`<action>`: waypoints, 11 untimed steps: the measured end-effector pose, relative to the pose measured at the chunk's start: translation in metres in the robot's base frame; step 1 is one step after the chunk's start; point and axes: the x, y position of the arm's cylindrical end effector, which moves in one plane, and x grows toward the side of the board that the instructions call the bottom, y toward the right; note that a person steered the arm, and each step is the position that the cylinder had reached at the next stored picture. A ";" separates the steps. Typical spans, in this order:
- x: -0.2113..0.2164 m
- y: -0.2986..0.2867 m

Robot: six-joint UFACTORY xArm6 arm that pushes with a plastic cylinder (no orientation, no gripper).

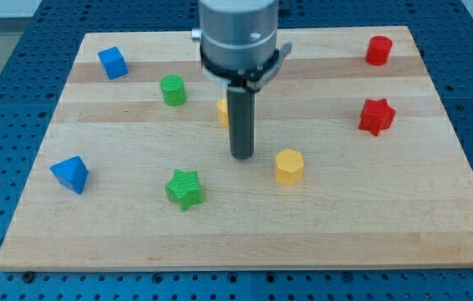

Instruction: Slide the yellow hexagon to the top center

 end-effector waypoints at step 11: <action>-0.005 0.113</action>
